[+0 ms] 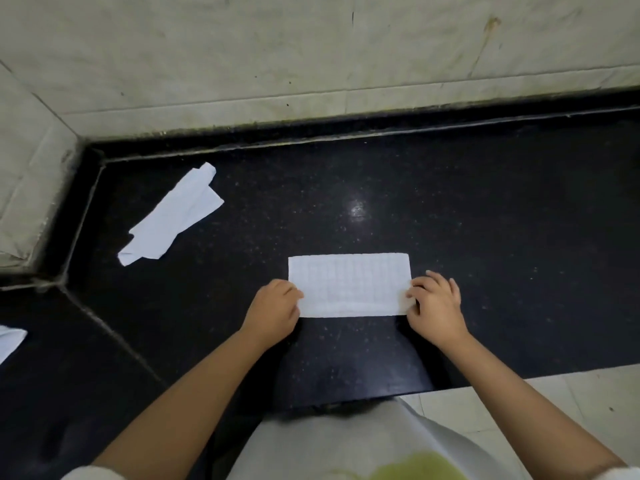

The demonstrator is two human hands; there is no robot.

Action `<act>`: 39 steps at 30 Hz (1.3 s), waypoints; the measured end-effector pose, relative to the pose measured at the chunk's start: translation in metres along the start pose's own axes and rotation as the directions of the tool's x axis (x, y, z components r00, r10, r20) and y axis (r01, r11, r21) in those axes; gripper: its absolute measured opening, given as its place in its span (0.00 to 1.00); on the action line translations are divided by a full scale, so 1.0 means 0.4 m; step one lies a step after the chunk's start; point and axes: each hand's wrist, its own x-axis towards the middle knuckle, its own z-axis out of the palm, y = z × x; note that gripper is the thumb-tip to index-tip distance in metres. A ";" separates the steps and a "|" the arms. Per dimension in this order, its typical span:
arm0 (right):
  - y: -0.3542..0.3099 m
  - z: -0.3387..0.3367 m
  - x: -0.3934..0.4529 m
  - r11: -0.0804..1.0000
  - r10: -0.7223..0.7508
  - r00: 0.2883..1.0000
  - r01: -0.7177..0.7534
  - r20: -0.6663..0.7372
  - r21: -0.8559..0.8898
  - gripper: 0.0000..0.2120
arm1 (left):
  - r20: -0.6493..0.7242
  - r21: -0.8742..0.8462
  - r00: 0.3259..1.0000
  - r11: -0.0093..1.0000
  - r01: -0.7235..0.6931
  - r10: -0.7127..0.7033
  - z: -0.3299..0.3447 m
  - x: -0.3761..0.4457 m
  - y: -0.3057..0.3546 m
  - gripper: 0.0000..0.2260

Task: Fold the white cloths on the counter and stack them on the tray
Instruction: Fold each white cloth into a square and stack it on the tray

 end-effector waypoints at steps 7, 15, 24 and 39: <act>-0.037 -0.013 -0.004 0.924 0.371 0.927 -0.364 0.051 -0.115 0.18 | 0.100 0.029 0.945 0.950 0.311 -0.313 0.031 0.102 0.064 0.24; -0.062 -0.006 0.011 0.862 0.506 0.848 -0.501 0.160 -0.071 0.16 | 0.231 0.137 0.885 0.914 0.381 -0.403 0.078 0.091 0.054 0.28; -0.092 -0.019 0.006 0.836 0.497 0.865 -0.498 0.068 0.229 0.07 | 0.209 0.098 0.894 0.918 0.383 -0.396 0.078 0.091 0.054 0.28; -0.408 0.106 0.013 0.914 -0.218 0.972 0.235 -0.088 0.330 0.03 | 0.116 0.068 0.808 0.817 0.573 -0.577 0.037 -0.156 -0.108 0.37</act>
